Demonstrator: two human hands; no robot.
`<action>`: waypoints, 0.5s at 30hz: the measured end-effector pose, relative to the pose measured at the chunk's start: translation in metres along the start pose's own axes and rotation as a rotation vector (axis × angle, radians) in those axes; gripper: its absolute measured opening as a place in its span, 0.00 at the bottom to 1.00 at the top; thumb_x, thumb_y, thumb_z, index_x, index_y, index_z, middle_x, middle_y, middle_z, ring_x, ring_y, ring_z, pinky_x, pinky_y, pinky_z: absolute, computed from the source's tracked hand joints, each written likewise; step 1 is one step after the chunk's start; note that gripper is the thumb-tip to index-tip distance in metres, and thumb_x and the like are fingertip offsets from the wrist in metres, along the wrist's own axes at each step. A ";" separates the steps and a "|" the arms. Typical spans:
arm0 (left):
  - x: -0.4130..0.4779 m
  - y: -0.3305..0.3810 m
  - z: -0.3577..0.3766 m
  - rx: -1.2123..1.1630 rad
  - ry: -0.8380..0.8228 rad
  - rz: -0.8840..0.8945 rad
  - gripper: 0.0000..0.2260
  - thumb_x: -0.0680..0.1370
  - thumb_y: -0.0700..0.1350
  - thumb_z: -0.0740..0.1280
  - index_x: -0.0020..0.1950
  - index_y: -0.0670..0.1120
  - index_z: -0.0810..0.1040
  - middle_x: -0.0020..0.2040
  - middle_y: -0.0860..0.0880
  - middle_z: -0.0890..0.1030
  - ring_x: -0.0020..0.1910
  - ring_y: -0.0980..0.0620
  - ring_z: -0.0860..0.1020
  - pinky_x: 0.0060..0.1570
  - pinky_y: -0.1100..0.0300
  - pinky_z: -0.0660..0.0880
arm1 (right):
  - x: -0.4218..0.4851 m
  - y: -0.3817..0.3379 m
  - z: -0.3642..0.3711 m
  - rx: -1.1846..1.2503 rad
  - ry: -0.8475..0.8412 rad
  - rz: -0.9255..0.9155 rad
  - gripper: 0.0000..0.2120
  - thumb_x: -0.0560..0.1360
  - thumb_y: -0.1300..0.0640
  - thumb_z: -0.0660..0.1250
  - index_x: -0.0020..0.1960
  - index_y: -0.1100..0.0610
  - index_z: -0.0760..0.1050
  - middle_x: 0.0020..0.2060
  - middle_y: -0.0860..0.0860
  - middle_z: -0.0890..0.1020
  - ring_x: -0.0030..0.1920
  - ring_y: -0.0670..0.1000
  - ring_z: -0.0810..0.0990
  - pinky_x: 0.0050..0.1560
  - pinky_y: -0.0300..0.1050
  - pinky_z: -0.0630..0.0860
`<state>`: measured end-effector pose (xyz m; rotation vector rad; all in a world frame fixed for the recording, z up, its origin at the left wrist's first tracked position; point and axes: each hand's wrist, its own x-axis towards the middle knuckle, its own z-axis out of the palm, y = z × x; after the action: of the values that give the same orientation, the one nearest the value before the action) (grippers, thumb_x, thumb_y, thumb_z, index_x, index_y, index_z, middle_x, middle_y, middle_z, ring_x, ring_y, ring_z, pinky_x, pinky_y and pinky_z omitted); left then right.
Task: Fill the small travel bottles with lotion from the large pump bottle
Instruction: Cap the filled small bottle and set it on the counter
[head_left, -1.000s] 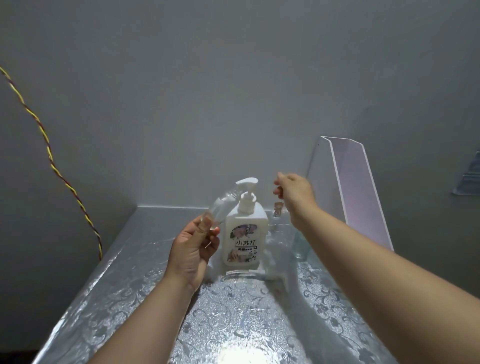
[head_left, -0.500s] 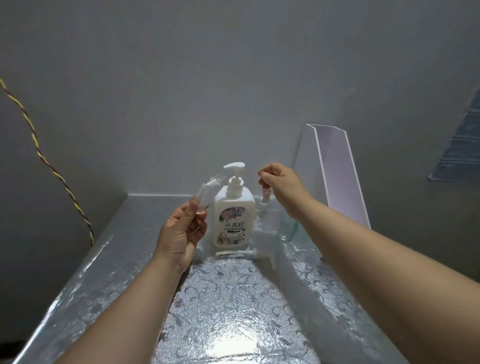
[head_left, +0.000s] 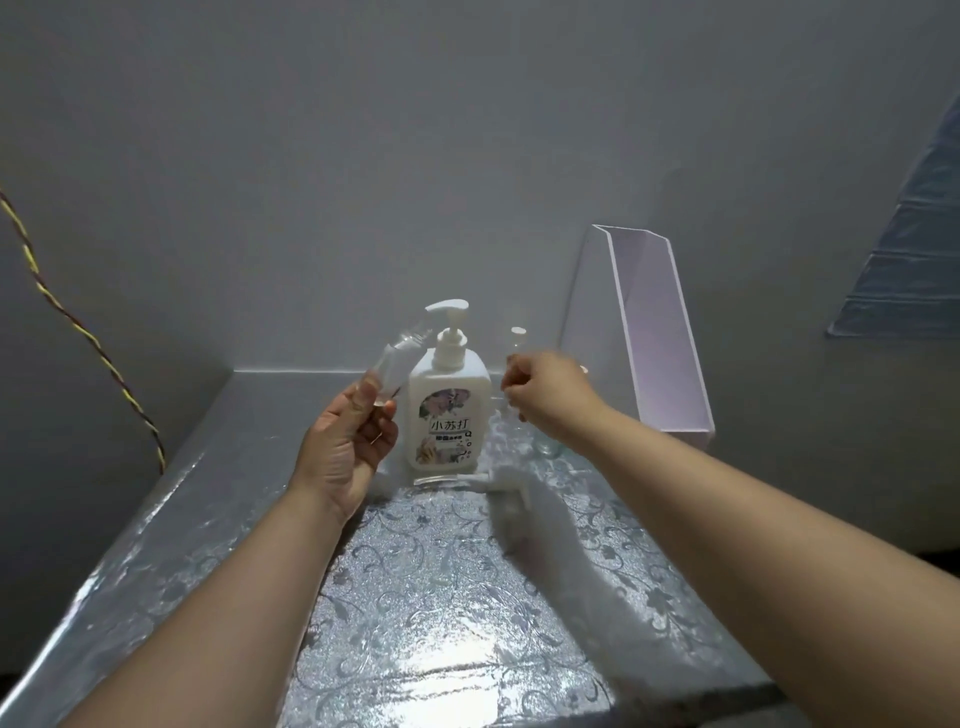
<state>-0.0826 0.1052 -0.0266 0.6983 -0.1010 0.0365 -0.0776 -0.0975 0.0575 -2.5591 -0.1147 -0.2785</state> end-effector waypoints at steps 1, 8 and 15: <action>0.000 0.000 -0.001 -0.001 0.000 -0.003 0.27 0.46 0.52 0.86 0.41 0.45 0.86 0.38 0.48 0.82 0.33 0.57 0.78 0.34 0.67 0.77 | -0.008 0.002 0.002 -0.135 -0.118 0.006 0.09 0.75 0.64 0.62 0.48 0.61 0.81 0.48 0.57 0.84 0.48 0.57 0.83 0.52 0.50 0.80; -0.003 -0.001 -0.005 0.007 -0.015 -0.024 0.27 0.50 0.50 0.85 0.45 0.44 0.85 0.40 0.47 0.81 0.33 0.57 0.78 0.34 0.67 0.77 | -0.038 0.012 0.015 -0.474 -0.480 0.008 0.22 0.75 0.54 0.68 0.66 0.60 0.73 0.64 0.57 0.76 0.63 0.57 0.75 0.64 0.47 0.73; -0.002 -0.001 -0.004 0.027 -0.031 -0.025 0.26 0.47 0.52 0.86 0.41 0.45 0.86 0.40 0.47 0.81 0.33 0.57 0.77 0.34 0.68 0.76 | -0.037 0.022 0.033 -0.364 -0.372 -0.040 0.14 0.74 0.59 0.69 0.59 0.53 0.78 0.56 0.53 0.81 0.52 0.55 0.80 0.50 0.44 0.76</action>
<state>-0.0843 0.1073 -0.0306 0.7266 -0.1213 0.0036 -0.1048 -0.0986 0.0104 -2.9474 -0.2756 0.1841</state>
